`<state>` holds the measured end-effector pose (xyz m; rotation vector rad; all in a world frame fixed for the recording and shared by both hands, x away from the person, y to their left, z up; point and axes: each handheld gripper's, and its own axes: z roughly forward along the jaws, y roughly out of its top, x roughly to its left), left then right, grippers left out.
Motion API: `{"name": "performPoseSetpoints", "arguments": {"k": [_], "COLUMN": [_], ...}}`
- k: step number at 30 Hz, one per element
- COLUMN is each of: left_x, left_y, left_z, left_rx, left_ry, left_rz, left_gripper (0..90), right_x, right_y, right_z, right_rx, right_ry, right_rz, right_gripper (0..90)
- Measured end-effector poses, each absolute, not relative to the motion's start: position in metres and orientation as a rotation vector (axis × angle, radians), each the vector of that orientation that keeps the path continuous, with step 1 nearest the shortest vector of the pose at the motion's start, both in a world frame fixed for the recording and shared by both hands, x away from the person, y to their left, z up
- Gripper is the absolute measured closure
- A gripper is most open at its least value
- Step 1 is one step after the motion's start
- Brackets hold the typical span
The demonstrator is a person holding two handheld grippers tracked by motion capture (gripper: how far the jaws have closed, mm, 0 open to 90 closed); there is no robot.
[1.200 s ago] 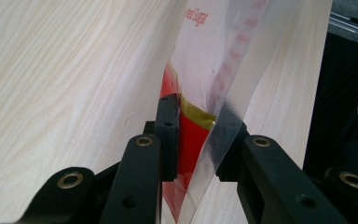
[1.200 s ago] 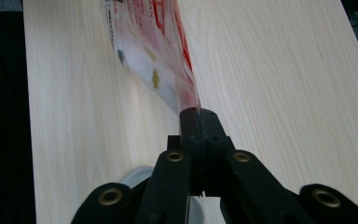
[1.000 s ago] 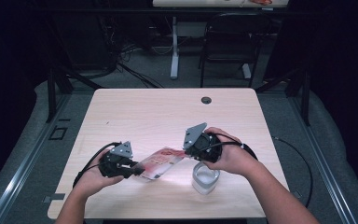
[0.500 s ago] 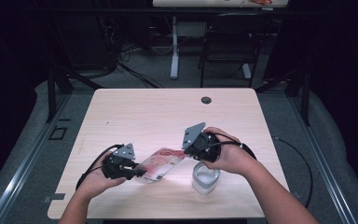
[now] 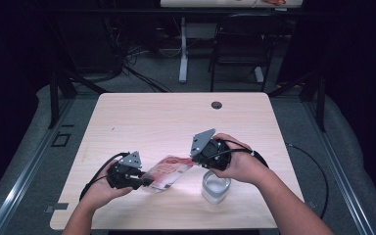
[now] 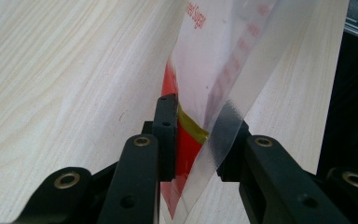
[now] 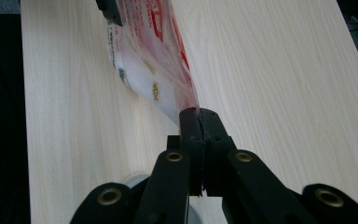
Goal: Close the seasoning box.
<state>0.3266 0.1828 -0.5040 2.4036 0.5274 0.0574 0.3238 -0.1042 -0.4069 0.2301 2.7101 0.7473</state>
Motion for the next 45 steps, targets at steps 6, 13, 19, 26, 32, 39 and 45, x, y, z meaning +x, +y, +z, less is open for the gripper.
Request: {"name": "performPoseSetpoints", "arguments": {"k": [6,13,19,26,32,39,45], "left_x": [0.326,0.326,0.326,0.325,0.324,0.322,0.321], "left_y": [0.184,0.186,0.188,0.19,0.194,0.196,0.199], "left_z": [-0.504,-0.506,-0.506,-0.504,-0.503,-0.503,-0.502], "left_rx": [2.419,2.399,2.396,2.399,2.376,2.375,2.368], "left_ry": [0.538,0.546,0.557,0.564,0.58,0.588,0.594], "left_rz": [0.075,0.055,0.055,0.067,0.068,0.071,0.077], "left_gripper": [73.6,72.1,70.7,68.9,67.0,67.0,67.0], "right_x": [0.323,0.323,0.322,0.322,0.321,0.321,0.321], "right_y": [-0.103,-0.102,-0.1,-0.099,-0.097,-0.094,-0.091], "right_z": [-0.406,-0.405,-0.403,-0.402,-0.402,-0.4,-0.399], "right_rx": [0.228,0.233,0.211,0.205,0.208,0.206,0.204], "right_ry": [2.711,2.71,2.709,2.707,2.703,2.702,2.704], "right_rz": [0.778,0.814,0.817,0.835,0.854,0.885,0.906], "right_gripper": [89.3,89.1,89.2,88.8,88.6,88.3,87.9]}}
